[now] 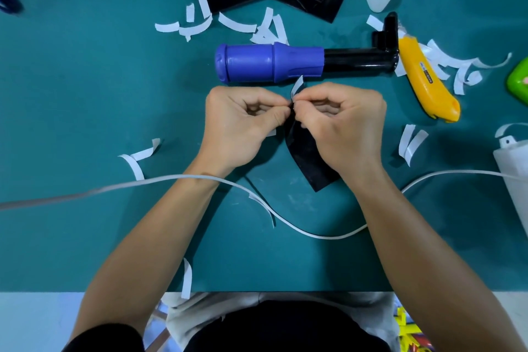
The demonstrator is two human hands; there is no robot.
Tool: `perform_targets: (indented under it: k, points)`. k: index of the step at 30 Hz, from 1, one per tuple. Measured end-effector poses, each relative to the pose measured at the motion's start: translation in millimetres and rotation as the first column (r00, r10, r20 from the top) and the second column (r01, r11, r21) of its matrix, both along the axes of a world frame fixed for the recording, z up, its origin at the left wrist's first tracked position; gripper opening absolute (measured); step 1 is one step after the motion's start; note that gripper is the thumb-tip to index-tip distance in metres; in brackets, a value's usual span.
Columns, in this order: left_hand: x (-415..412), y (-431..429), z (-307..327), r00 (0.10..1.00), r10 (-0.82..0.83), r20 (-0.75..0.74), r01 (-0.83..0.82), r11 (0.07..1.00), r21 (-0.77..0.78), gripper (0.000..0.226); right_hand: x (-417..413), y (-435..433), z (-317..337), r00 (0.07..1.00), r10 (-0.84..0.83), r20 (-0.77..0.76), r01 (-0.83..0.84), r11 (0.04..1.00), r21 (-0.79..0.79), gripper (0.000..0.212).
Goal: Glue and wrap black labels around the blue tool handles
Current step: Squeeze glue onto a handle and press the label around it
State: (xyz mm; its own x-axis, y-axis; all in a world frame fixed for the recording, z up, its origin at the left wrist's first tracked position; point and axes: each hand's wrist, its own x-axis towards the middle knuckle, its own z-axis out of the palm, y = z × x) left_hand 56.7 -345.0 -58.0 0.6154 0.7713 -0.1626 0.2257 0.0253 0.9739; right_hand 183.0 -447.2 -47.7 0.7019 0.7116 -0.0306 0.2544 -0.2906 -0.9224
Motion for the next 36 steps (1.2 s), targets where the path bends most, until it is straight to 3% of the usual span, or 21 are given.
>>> perform_targets:
  k: [4, 8, 16, 23, 32, 36]
  points:
    - [-0.1, -0.1, 0.7, 1.0, 0.002, -0.007, -0.003, 1.0, -0.026, 0.028, 6.5, 0.3, -1.1, 0.986, 0.042, -0.163, -0.043, 0.999, -0.004, 0.027]
    - [-0.2, 0.6, 0.3, 1.0, 0.007, -0.011, -0.007, 0.999, -0.032, 0.032, 10.3, 1.0, -2.0, 0.97, 0.067, -0.234, -0.066, 0.998, 0.015, 0.026]
    - [0.5, -0.4, 3.6, 1.0, -0.001, 0.001, 0.001, 0.999, -0.045, 0.027, 10.2, 0.5, -0.8, 0.989, 0.074, -0.126, -0.075, 0.997, -0.001, 0.027]
    - [1.7, -0.9, 4.4, 1.0, 0.008, 0.004, -0.008, 0.999, -0.045, 0.028, 7.6, -1.1, 0.8, 0.997, 0.081, 0.013, -0.081, 0.997, -0.005, 0.015]
    - [2.8, -2.8, 5.6, 1.0, 0.002, 0.007, -0.002, 0.998, -0.06, 0.017, 13.6, 2.0, -3.9, 0.971, 0.091, -0.22, -0.082, 0.995, 0.052, 0.025]
    - [2.8, -2.8, 5.6, 1.0, 0.005, 0.008, -0.004, 0.999, -0.043, 0.017, 14.8, 2.4, -4.3, 0.973, 0.098, -0.211, -0.083, 0.993, 0.08, 0.028]
